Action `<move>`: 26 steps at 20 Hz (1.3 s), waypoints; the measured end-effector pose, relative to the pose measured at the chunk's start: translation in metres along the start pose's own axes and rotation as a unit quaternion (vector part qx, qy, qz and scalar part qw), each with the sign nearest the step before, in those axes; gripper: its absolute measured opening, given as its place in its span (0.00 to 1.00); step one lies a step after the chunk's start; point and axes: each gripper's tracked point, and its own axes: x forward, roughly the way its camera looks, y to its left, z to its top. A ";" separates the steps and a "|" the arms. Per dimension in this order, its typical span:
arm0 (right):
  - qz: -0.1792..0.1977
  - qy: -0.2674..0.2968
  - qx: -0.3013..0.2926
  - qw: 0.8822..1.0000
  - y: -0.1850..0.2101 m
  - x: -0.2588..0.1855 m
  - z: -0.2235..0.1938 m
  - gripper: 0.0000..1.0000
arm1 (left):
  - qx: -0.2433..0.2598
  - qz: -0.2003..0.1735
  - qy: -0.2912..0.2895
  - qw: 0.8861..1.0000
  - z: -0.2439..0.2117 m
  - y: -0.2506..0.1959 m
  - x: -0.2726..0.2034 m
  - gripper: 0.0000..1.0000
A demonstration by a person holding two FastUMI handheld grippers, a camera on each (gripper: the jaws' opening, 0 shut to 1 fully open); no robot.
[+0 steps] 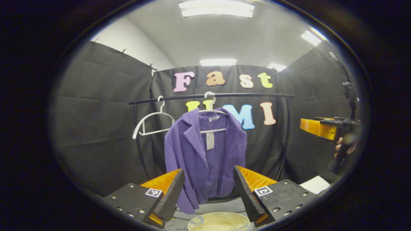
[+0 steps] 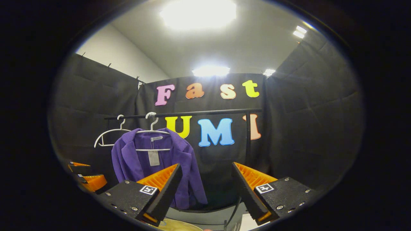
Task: Grasp the clothes on the hanger with both hands and then place them into the laundry hamper below.
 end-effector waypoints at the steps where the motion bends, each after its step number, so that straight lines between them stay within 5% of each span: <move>1: 0.008 0.001 0.004 1.000 0.002 0.015 -0.001 0.95 | -0.005 0.005 -0.002 1.000 0.003 -0.001 0.012 0.87; 4: 0.033 0.014 0.017 0.999 0.010 0.058 -0.008 0.95 | -0.021 0.025 0.003 0.999 0.007 0.002 0.051 0.94; 16: 0.148 0.065 0.072 0.984 0.075 0.196 -0.042 0.95 | -0.038 0.144 0.007 0.989 0.015 0.029 0.175 0.88; 17: 0.151 0.067 0.068 0.984 0.080 0.206 -0.046 0.95 | -0.036 0.153 0.006 0.987 0.015 0.032 0.185 0.94; 18: 0.153 0.073 0.064 0.983 0.084 0.216 -0.052 0.94 | -0.036 0.163 0.009 0.986 0.013 0.034 0.194 0.82; 26: 0.151 0.121 0.081 0.978 0.098 0.254 -0.092 0.95 | -0.051 0.217 0.017 0.975 0.009 0.053 0.250 0.88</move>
